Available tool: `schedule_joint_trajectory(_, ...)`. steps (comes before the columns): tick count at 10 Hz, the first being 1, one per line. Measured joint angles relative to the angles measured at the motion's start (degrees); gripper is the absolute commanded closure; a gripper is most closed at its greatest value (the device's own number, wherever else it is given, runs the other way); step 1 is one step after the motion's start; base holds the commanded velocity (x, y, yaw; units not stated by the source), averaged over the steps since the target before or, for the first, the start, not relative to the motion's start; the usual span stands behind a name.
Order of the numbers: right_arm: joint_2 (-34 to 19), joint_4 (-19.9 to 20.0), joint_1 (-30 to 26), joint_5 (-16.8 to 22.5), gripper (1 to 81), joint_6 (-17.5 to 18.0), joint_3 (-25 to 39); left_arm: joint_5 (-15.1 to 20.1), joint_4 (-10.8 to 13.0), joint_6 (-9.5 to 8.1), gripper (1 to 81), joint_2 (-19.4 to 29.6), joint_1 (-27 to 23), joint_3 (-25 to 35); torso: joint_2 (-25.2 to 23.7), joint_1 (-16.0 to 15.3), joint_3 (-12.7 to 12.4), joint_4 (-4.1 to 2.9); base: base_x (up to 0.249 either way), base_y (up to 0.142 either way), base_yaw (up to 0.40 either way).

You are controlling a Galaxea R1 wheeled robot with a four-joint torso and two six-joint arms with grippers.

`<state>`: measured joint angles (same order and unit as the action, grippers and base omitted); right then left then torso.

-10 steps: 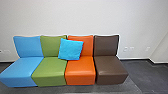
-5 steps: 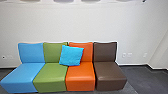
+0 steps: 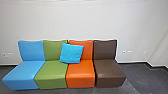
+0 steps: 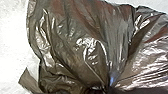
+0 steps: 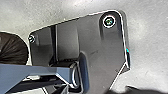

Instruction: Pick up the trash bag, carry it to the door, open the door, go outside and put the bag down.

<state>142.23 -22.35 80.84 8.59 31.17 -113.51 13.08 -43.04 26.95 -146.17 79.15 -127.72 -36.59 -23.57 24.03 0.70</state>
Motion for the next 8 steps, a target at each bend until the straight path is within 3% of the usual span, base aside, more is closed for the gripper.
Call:
schedule_joint_trajectory(2,2.7,0.0,0.6,0.0,1.0,0.0,-4.7,0.2,0.9,0.02,81.1,-2.2,0.9,-4.2,3.0,1.8,-1.7,0.00,0.000,0.000,0.000)
schedule_joint_trajectory(8,9.0,-0.3,3.3,-0.7,1.0,-0.1,-11.8,0.4,3.1,0.05,81.1,-6.8,3.0,-9.3,14.6,9.5,-13.6,0.00,0.000,0.000,0.000)
